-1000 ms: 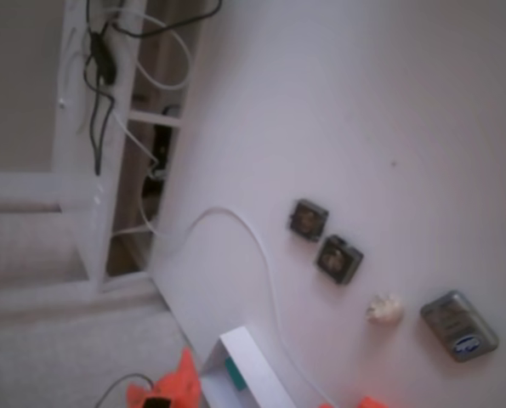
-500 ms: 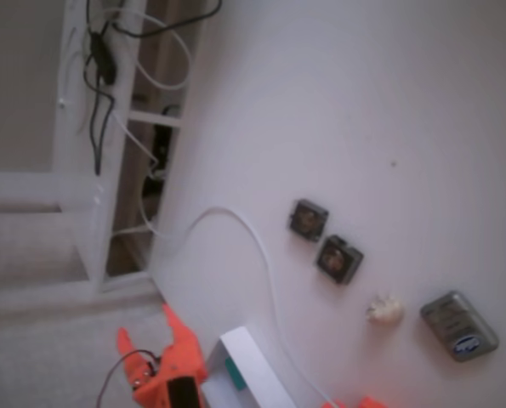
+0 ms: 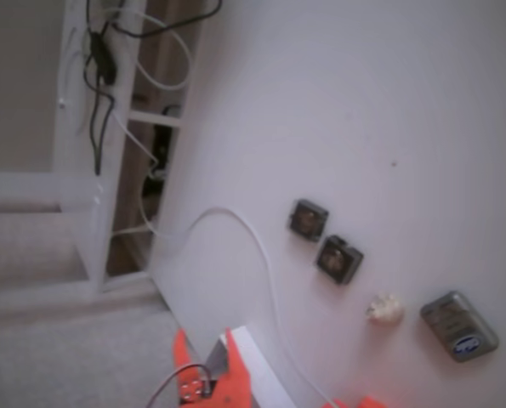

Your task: Grasp the green cube and put it in the bin.

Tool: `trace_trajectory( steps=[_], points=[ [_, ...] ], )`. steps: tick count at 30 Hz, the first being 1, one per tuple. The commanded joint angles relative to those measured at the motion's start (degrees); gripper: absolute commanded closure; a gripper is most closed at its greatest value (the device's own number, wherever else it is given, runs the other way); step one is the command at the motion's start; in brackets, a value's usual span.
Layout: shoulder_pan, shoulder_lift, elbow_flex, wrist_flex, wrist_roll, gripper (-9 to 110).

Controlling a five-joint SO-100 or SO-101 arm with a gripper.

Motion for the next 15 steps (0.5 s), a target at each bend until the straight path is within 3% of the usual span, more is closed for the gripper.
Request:
trace_trajectory(
  steps=[1, 11, 15],
  points=[
    [0.18, 5.01, 3.16, 0.53, 0.35, 75],
    [-0.18, 5.19, 5.89, 6.59, 0.18, 75],
    [-0.18, 5.19, 6.59, 7.29, 0.09, 88]
  ],
)
